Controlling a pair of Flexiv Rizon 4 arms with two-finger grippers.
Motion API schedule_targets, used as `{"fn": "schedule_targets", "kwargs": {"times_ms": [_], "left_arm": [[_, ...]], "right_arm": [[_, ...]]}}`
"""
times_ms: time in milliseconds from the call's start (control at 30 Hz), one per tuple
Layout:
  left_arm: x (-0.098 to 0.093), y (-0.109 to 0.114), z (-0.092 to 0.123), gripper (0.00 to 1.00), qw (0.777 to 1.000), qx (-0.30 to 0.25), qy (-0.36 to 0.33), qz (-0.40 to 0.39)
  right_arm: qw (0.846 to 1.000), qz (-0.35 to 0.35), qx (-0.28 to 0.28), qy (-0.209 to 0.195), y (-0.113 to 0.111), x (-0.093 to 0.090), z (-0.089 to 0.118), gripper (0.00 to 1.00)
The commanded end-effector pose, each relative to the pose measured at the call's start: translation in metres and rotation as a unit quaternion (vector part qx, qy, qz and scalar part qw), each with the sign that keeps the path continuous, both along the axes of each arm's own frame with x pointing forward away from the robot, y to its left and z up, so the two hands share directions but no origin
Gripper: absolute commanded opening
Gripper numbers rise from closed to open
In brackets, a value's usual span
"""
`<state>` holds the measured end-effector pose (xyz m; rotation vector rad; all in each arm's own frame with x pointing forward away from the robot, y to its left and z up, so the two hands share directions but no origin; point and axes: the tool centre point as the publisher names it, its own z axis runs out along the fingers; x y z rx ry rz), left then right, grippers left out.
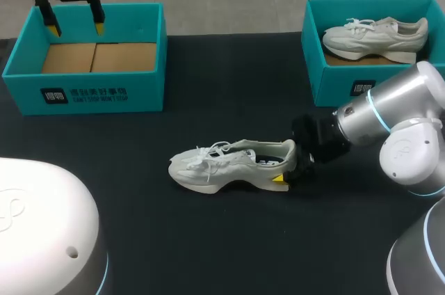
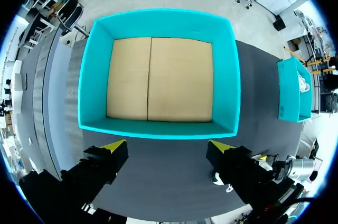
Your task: Take the shoe out of the shoebox, open the shoe tongue, remove and reinsert the insole, then place the shoe into the shoebox
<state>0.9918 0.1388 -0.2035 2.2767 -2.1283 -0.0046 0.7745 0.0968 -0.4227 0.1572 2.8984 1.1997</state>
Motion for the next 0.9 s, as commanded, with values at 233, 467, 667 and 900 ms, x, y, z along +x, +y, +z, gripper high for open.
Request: {"fn": "schedule_targets", "kwargs": {"times_ms": [233, 467, 667, 900], "left_arm": [[-0.035, -0.053, -0.013, 1.0, 0.999, 0.005, 0.0, 0.044], [-0.053, -0.09, -0.008, 1.0, 1.0, -0.003, 0.002, 0.03], [-0.068, -0.119, -0.003, 1.0, 1.0, -0.008, 0.001, 0.005], [-0.068, -0.119, -0.003, 1.0, 1.0, -0.008, 0.001, 0.005]], "right_arm": [[1.0, -0.001, -0.002, -0.001, 0.0, -0.002, -0.005, 0.0], [1.0, -0.001, -0.002, -0.001, 0.0, -0.002, -0.005, 0.0], [1.0, -0.001, -0.002, -0.001, 0.0, -0.002, -0.005, 0.0], [1.0, -0.001, -0.002, -0.001, 0.0, -0.002, -0.005, 0.0]]}}
